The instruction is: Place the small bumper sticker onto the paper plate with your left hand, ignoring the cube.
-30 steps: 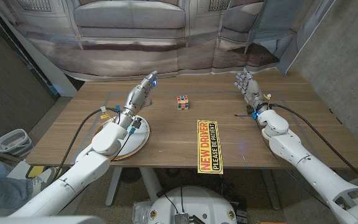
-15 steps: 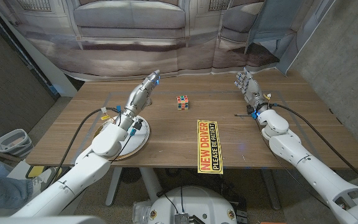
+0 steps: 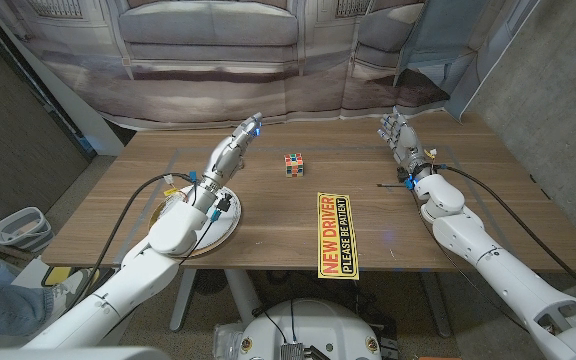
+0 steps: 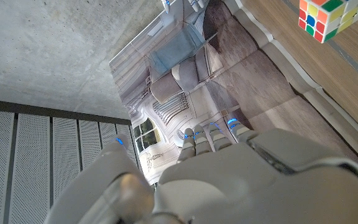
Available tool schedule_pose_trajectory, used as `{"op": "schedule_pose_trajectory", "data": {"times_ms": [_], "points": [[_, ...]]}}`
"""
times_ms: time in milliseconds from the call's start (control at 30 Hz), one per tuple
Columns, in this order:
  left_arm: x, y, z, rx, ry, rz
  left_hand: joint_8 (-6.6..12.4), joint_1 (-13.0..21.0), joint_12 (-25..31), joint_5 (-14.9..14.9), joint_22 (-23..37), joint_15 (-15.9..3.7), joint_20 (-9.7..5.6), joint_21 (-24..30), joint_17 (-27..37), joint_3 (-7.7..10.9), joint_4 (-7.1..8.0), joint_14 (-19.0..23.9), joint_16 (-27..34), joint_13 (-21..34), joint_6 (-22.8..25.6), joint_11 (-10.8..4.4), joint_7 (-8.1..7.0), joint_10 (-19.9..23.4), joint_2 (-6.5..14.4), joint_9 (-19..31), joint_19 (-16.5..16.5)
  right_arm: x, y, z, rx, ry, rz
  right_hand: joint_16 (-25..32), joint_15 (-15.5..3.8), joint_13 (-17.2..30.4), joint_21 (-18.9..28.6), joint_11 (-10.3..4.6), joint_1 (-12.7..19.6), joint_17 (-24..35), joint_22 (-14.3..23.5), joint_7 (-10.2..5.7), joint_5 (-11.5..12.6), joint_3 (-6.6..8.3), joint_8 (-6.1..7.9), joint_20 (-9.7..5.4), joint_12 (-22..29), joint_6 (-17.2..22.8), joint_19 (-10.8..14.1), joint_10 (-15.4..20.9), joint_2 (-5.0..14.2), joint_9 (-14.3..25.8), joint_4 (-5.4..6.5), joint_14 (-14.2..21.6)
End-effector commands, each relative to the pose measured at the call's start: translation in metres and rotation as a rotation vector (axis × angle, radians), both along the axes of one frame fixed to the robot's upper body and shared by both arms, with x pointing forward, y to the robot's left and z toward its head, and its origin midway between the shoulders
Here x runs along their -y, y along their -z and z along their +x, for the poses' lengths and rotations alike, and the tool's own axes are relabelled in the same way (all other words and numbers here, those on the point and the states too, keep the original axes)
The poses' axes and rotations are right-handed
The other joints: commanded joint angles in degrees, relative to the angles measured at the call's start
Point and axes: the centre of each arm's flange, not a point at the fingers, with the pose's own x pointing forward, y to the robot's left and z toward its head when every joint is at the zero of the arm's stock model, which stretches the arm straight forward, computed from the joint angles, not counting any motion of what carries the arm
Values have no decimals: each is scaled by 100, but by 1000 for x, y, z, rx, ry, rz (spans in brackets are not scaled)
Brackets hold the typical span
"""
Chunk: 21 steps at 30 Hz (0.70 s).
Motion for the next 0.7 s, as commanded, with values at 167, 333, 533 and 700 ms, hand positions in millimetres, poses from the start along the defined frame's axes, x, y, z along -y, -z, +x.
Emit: {"op": "schedule_pose_trajectory", "data": {"times_ms": [167,333,533,700], "points": [[3,5,-12,40,6,24,50,84,40,47,20,18,-112,10,8,-3,-62,43,18,16,72,-40,-5,61,13,17,48,-3,-4,0,8,-1,-6,-24,25,12,-21,-2,65,26,6,1,31,16,-24,-148,-25,34,60,64,29,31,-28,48],[4,6,-14,42,1,32,46,103,43,51,20,16,-105,3,8,-5,-74,57,17,16,80,-19,-11,85,13,17,50,-4,-4,0,5,1,3,-25,20,12,-30,-7,67,27,6,3,30,13,-25,-149,-27,35,61,66,31,31,-31,49],[6,8,-16,51,11,44,44,125,39,56,19,19,-104,0,8,-7,-89,74,17,16,94,-42,-7,94,12,17,59,-5,-5,1,9,-1,-6,-26,25,12,-39,-9,70,27,7,2,29,10,-27,-148,-32,36,68,62,34,31,-35,55],[10,8,-20,65,2,79,41,144,33,60,18,25,-94,-4,8,-8,-102,83,15,16,100,-47,-19,96,12,17,65,-6,-5,2,10,-1,-8,-26,26,12,-47,-8,73,26,7,0,29,8,-26,-149,-34,41,69,65,35,31,-38,57]]}}
